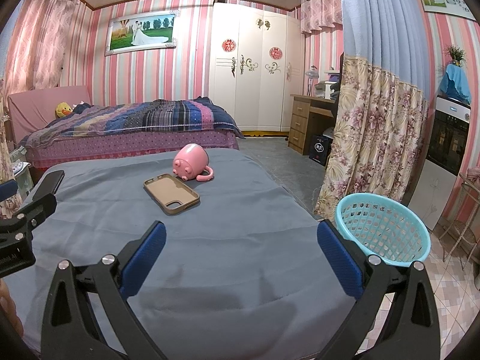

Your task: Collect trash

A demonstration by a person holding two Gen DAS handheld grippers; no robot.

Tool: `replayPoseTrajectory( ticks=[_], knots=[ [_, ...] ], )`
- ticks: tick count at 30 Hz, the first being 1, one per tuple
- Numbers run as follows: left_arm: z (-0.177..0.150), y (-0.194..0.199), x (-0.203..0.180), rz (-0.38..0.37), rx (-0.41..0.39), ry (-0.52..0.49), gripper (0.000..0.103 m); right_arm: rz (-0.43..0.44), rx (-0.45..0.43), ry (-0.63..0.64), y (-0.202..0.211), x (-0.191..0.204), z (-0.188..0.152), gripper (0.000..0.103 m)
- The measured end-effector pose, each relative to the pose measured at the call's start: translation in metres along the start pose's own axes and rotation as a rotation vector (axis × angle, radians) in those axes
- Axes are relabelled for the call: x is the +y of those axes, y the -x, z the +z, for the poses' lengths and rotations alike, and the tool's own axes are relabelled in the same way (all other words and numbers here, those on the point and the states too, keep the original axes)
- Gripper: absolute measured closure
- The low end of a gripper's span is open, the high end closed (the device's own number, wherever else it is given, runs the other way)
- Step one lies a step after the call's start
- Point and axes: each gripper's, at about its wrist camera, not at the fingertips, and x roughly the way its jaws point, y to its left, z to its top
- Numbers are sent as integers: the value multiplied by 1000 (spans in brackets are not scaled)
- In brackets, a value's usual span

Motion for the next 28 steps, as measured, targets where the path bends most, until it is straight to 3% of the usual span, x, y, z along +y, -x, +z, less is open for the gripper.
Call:
replayPoseTrajectory(
  ticks=[28],
  knots=[
    [2,-5,0,3,7,4,5,5,7,-2,-6,-2,-3,5]
  ],
)
